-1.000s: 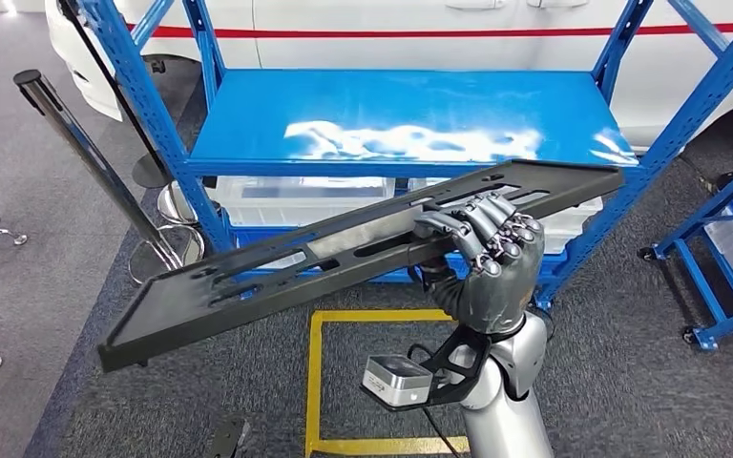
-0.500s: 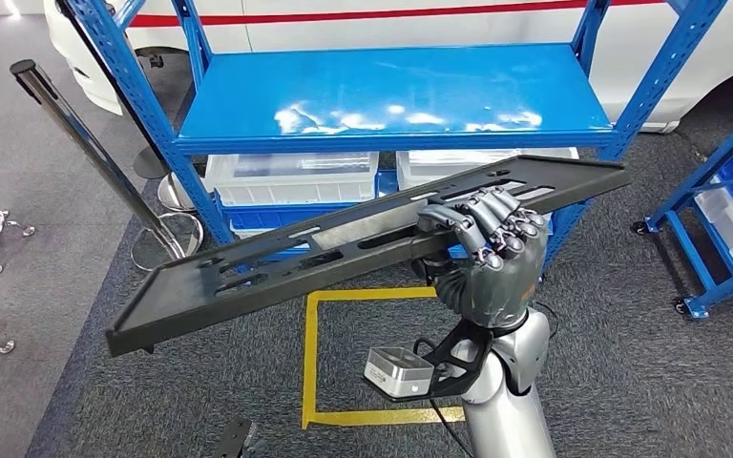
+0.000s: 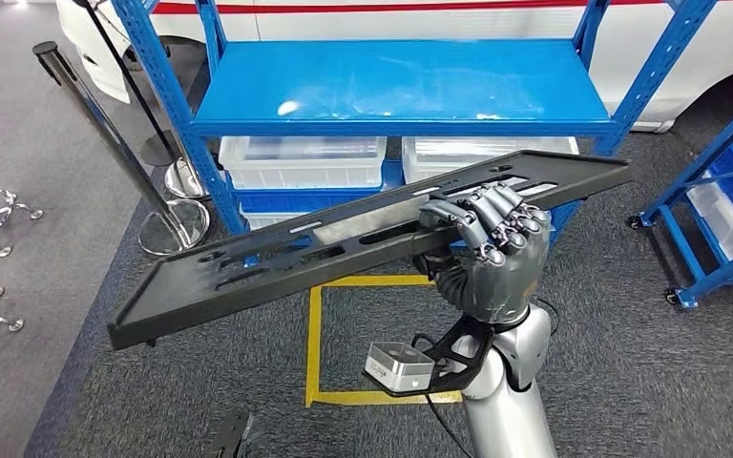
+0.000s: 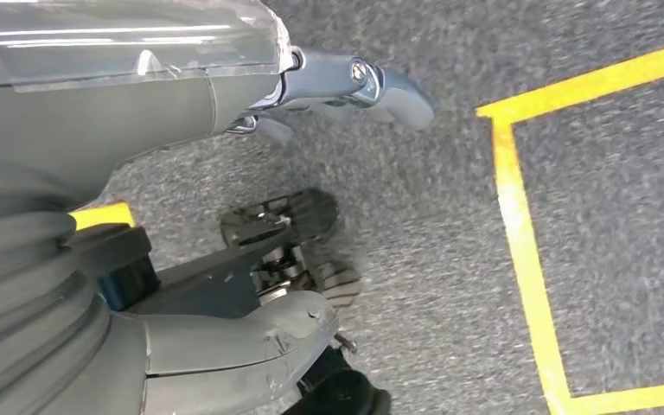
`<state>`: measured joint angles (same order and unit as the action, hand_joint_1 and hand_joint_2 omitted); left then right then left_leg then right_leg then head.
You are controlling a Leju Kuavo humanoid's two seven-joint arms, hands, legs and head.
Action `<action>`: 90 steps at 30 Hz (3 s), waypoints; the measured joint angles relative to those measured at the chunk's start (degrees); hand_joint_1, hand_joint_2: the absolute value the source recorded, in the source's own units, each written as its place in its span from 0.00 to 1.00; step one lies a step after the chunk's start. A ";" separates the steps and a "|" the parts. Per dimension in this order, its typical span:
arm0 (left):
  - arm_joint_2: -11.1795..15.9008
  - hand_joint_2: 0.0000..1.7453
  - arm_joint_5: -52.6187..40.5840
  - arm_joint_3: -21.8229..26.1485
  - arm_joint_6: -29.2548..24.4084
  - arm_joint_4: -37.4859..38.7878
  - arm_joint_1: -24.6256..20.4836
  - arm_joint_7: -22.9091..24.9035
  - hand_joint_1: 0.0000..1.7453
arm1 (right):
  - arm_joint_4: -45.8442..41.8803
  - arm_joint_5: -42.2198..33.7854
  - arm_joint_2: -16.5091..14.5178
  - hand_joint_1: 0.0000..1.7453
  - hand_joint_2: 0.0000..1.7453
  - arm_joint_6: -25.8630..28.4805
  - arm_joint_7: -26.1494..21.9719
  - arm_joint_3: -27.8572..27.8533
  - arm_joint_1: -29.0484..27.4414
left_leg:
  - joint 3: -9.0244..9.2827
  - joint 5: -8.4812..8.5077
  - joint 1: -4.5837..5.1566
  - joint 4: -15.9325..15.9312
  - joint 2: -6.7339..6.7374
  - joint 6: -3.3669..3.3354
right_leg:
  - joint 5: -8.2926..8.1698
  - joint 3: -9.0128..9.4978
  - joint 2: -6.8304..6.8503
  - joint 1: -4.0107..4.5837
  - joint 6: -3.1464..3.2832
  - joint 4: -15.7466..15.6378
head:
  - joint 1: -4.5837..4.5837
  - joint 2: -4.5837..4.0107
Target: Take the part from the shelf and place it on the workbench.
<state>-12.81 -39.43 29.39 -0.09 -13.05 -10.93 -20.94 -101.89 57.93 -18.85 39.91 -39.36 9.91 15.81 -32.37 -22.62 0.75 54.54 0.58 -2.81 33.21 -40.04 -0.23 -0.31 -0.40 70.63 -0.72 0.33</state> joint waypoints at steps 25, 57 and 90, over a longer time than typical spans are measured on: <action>0.03 1.00 0.26 -0.09 -0.15 -0.17 -0.71 0.32 0.00 | 0.84 0.75 -0.53 0.98 1.00 -0.02 0.96 0.06 1.67 | 5.48 -8.28 -0.33 2.81 -0.49 2.00 | -14.62 -1.28 0.71 -0.90 0.54 -10.72 | -0.24 0.00; -0.11 1.00 0.91 -0.10 0.90 -0.15 0.01 -1.31 0.00 | 1.79 2.17 -0.69 0.98 1.00 0.00 1.40 0.15 2.34 | 2.60 -6.02 -0.29 2.95 -0.27 2.19 | -10.20 2.40 0.76 -0.35 0.87 -10.85 | -0.15 0.00; -0.72 1.00 1.49 -0.08 0.68 -0.15 -0.05 -0.21 0.00 | 3.32 3.19 -0.79 0.98 1.00 -0.01 2.97 0.87 3.30 | 1.60 -4.23 -0.47 2.99 -0.27 1.34 | -9.63 2.71 0.41 -0.43 0.23 -10.39 | -0.16 0.00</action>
<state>-13.52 -37.94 29.31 0.59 -13.20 -10.98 -21.15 -98.56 61.12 -19.64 39.91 -36.40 10.78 19.10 -30.77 -26.86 0.28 57.52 0.31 -1.48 23.58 -37.32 0.19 -0.74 -0.17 60.25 -0.89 0.33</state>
